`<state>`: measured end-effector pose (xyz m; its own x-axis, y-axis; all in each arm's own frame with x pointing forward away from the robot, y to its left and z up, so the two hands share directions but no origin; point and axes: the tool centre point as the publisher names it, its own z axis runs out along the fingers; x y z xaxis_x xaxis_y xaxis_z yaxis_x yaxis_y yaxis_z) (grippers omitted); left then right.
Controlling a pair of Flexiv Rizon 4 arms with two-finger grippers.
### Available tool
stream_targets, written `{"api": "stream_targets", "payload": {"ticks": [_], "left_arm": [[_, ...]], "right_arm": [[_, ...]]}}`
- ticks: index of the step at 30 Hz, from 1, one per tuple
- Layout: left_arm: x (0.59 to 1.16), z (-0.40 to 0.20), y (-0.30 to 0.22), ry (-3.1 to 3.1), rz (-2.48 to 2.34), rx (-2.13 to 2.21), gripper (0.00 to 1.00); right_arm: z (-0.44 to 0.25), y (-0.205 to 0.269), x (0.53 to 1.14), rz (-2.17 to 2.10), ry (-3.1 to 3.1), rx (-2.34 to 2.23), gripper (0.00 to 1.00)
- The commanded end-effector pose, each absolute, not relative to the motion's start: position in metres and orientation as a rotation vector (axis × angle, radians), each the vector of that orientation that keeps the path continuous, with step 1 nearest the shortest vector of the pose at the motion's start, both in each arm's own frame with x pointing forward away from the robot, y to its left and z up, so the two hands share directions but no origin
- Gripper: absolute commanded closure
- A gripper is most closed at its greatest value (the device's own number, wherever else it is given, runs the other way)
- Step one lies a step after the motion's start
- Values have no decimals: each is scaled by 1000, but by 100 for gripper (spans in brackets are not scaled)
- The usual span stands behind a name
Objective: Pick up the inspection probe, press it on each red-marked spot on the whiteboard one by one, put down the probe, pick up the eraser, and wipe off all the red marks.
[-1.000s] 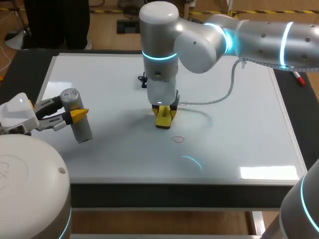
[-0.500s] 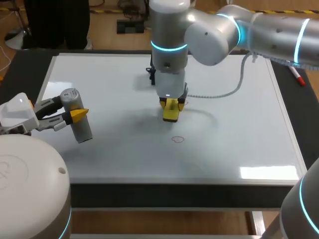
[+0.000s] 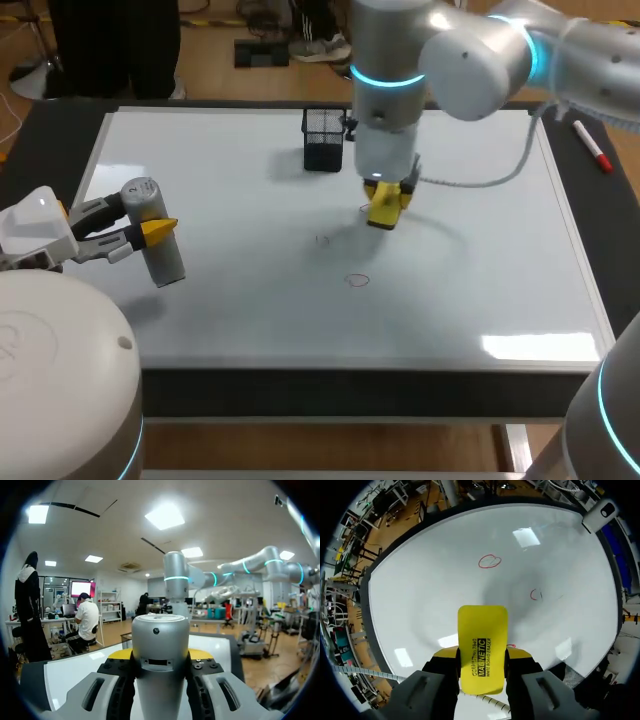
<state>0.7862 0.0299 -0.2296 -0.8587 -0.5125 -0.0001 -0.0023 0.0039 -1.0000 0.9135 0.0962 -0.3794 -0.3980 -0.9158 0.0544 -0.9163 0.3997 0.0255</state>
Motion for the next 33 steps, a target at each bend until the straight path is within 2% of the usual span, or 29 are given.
{"api": "stream_targets", "payload": {"ticks": [1,18,33], "left_arm": [[785,-228,30,1921,-1912,-531,100],[785,-228,30,1921,-1912,-531,100],[785,-228,30,1921,-1912,-531,100]], "right_arm": [[-371,54,910,-16,-2632,1655,100],[-372,-56,925,-42,-2730,1444,100],[-379,-113,921,-103,-2767,1349,100]]}}
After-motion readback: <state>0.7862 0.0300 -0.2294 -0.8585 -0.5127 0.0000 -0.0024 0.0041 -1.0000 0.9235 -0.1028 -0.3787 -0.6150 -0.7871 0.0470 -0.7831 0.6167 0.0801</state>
